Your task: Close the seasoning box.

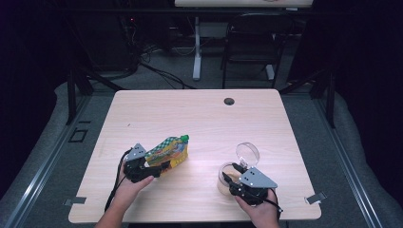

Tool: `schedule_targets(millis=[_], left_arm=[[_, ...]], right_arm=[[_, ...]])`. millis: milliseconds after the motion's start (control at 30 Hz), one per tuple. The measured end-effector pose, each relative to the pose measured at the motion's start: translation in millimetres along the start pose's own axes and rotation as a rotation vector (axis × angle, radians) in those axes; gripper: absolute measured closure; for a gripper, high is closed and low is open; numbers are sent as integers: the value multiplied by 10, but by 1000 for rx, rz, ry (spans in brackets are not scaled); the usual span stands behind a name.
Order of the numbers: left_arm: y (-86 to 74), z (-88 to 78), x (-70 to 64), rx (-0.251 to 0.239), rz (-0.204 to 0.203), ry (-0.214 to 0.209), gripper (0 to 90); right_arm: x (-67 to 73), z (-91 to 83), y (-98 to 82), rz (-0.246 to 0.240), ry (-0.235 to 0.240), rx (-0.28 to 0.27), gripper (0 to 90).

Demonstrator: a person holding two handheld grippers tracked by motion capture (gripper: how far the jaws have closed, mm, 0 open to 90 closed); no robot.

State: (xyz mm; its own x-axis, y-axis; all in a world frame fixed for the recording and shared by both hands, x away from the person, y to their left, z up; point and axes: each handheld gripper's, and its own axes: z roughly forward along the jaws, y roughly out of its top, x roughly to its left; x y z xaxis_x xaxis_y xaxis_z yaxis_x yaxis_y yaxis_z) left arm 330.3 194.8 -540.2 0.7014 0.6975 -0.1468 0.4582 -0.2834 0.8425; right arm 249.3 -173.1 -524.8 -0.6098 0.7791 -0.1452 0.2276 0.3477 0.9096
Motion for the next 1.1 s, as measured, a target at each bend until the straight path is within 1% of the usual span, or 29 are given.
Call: schedule_targets(millis=[67,133,200,267,367,500,533,567,600,633,667,700,733,800,867,967,1000,1033,1067,1100], left_arm=[[-2,-8,-12,2,-3,-3,392],[-2,-22,-30,8,4,1,388],[0,-37,-40,8,8,-3,388],[3,-55,-54,-4,10,3,387],[5,-94,-70,-3,15,6,388],[-4,-122,-80,-13,17,5,394],[-4,-130,-79,-12,25,-8,412],[-4,-135,-85,-19,24,-25,462],[1,-137,-92,-24,29,-26,488],[6,-139,-98,-21,42,-25,503],[9,-139,-105,-27,49,-33,583],[14,-139,-112,-27,49,-29,602],[21,-144,-110,-23,43,-28,620],[26,-145,-93,-29,34,-27,631],[18,-139,-71,-45,20,-27,632],[10,-135,-25,-54,-14,-7,608],[7,-136,-4,-53,-31,-4,596],[-1,-131,16,-63,-49,-1,585],[-6,-132,35,-64,-59,6,577],[-7,-138,51,-58,-61,14,571]], right_arm=[[-3,-3,-3,1,1,-4,525],[-8,-11,-5,2,0,-5,526],[-14,-21,-3,3,0,-3,525],[-20,-27,-2,0,-1,-1,525],[-24,-27,-5,7,-1,-10,525],[-20,-18,-5,6,5,-4,525],[-17,-14,-5,6,4,-6,525],[-12,-10,-5,7,4,-7,525],[-9,-6,-5,7,4,-8,525],[-9,-5,-4,5,3,-7,525],[-8,-4,-4,5,4,-6,525],[-9,-3,-4,6,4,-6,525],[-9,-2,-4,9,4,-7,525],[-11,-1,-6,6,2,-3,525],[-12,0,-8,6,4,-2,525],[-14,0,-7,6,3,-1,525],[-14,0,-7,5,3,-1,525],[-14,0,-6,5,3,-1,525],[-15,0,-5,5,2,-1,525],[-14,0,-5,7,3,-3,525]])
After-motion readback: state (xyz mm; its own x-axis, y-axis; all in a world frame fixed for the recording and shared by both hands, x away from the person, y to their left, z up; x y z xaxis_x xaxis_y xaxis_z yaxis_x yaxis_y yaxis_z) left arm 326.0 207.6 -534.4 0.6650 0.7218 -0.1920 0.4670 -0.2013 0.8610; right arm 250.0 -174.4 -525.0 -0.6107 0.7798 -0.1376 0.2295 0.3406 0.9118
